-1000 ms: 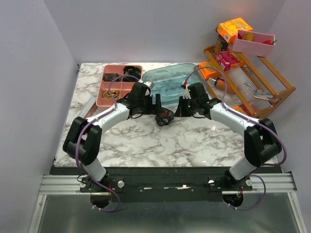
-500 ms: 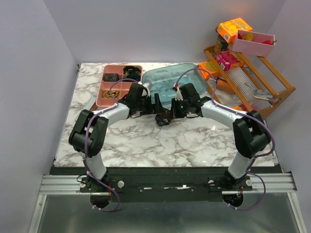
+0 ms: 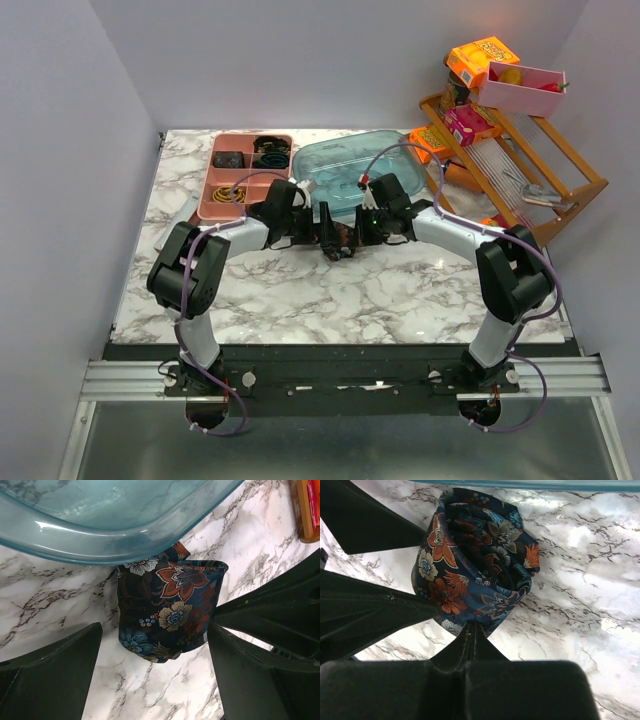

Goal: Roll the ties
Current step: Roll the tie at the center of the board, then pick up the tie at the center of the board.

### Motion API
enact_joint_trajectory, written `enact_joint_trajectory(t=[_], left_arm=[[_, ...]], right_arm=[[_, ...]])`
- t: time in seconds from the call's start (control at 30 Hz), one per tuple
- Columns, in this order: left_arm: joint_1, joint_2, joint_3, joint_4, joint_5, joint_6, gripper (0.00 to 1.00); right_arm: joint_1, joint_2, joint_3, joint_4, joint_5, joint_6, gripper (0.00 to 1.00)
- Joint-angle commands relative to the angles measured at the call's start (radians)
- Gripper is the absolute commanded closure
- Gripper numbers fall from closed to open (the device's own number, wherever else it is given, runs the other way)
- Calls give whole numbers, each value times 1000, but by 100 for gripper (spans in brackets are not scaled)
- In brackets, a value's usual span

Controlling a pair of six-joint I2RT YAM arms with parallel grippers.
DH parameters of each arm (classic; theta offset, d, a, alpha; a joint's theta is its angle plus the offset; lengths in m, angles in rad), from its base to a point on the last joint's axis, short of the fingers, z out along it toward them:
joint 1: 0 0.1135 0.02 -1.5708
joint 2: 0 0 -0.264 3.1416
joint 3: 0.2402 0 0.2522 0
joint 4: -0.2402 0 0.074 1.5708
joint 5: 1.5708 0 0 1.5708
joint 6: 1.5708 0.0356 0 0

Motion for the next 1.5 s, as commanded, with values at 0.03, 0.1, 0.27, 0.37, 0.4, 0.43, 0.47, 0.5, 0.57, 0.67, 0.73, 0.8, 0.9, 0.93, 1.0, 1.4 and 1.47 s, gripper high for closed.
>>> enact_joint_trajectory(t=[0.03,0.1,0.27,0.37,0.4,0.43,0.47,0.5,0.57,0.67,0.73,0.8,0.9,0.93,1.0,1.4,1.47], left_arm=[[1,34,-44,67,61,-7,4],[1,40,-49,84,77,-17,4],[-9,62,-57,144,101,-52,5],[-24,80,-49,164,111,-59,6],[-27,91,-46,175,115,-66,8],[-32,96,-44,196,127,-73,9],[-38,100,-44,207,132,-78,10],[-42,106,-43,215,135,-86,11],[-52,108,-43,235,141,-89,12],[-56,106,-56,293,161,-109,13],[-61,106,-66,330,175,-121,15],[-67,109,-67,345,186,-122,18],[-72,116,-72,376,203,-133,26],[-73,117,-72,390,207,-138,28],[-76,122,-75,403,222,-142,33],[-105,134,-47,330,226,-80,50],[-107,136,-46,331,232,-79,57]], right_arm=[[4,23,-11,-43,50,0,98],[2,32,-11,-48,50,-1,98],[2,46,-13,-49,50,2,98],[2,56,-14,-49,51,-1,98],[2,55,-14,-51,51,-1,98],[2,55,-13,-52,48,0,98],[2,58,-13,-54,50,-1,98],[2,58,-13,-54,53,-1,98],[-1,64,-8,-57,57,-4,98],[-2,72,-2,-59,57,-7,98],[-4,82,2,-57,57,-10,98],[-4,90,3,-56,56,-10,98],[-4,98,3,-54,56,-10,98],[-4,102,3,-52,54,-10,98],[-4,104,1,-49,57,-9,98],[-5,102,9,-46,59,-9,98],[-5,101,12,-46,59,-9,98]])
